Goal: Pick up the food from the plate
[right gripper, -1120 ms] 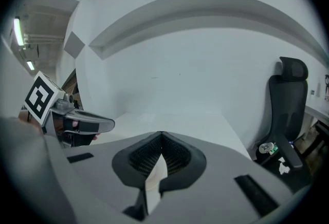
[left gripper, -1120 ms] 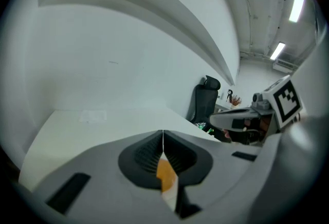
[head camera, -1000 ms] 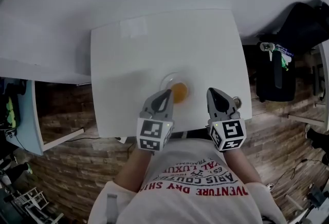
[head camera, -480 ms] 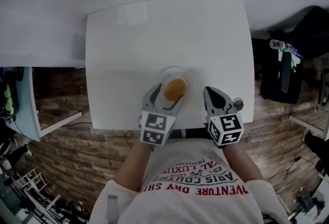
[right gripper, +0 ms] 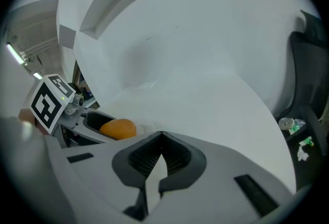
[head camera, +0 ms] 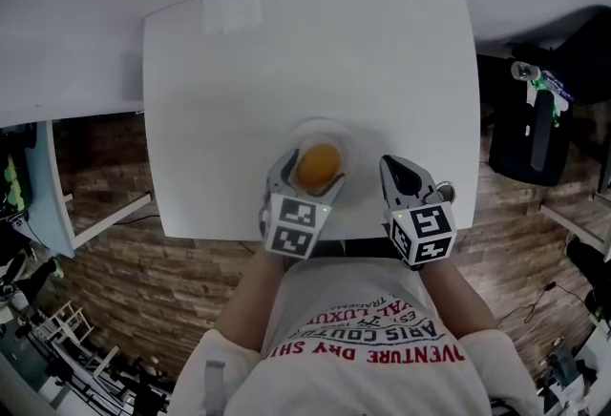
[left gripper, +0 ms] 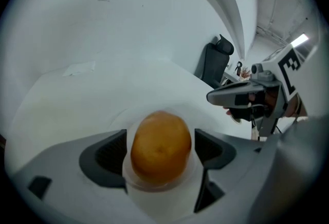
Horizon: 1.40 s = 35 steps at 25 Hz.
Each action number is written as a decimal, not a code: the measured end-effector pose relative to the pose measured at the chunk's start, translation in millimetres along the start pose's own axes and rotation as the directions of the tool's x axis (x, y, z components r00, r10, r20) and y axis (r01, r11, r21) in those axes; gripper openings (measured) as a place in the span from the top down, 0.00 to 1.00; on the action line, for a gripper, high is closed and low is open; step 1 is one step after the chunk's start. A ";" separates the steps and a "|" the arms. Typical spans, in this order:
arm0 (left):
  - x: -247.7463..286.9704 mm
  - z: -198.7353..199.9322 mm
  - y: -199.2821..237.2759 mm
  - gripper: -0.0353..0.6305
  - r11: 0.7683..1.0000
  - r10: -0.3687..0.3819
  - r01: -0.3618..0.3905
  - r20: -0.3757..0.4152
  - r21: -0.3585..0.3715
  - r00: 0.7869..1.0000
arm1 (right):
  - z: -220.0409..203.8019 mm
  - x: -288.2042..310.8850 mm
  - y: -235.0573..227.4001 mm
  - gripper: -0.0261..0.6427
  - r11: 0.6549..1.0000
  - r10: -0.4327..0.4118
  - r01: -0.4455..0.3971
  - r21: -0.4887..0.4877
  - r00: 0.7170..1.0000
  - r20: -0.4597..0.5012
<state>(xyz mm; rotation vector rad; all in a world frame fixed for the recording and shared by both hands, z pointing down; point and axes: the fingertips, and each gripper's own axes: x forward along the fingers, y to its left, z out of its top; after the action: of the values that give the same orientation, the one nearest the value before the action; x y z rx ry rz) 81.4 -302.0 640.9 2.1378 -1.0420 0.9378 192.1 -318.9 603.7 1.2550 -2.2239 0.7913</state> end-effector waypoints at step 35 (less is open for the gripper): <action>-78.5 104.3 -16.8 0.41 0.998 0.054 -0.062 0.347 0.012 0.936 | 60.6 -46.1 8.8 0.95 0.992 0.007 0.010 -0.122 0.990 0.138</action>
<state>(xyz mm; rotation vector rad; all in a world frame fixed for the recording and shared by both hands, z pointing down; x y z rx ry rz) 95.2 -336.8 514.7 2.3575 -1.2733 0.6088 199.6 -328.4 528.1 1.2860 -2.3414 0.5732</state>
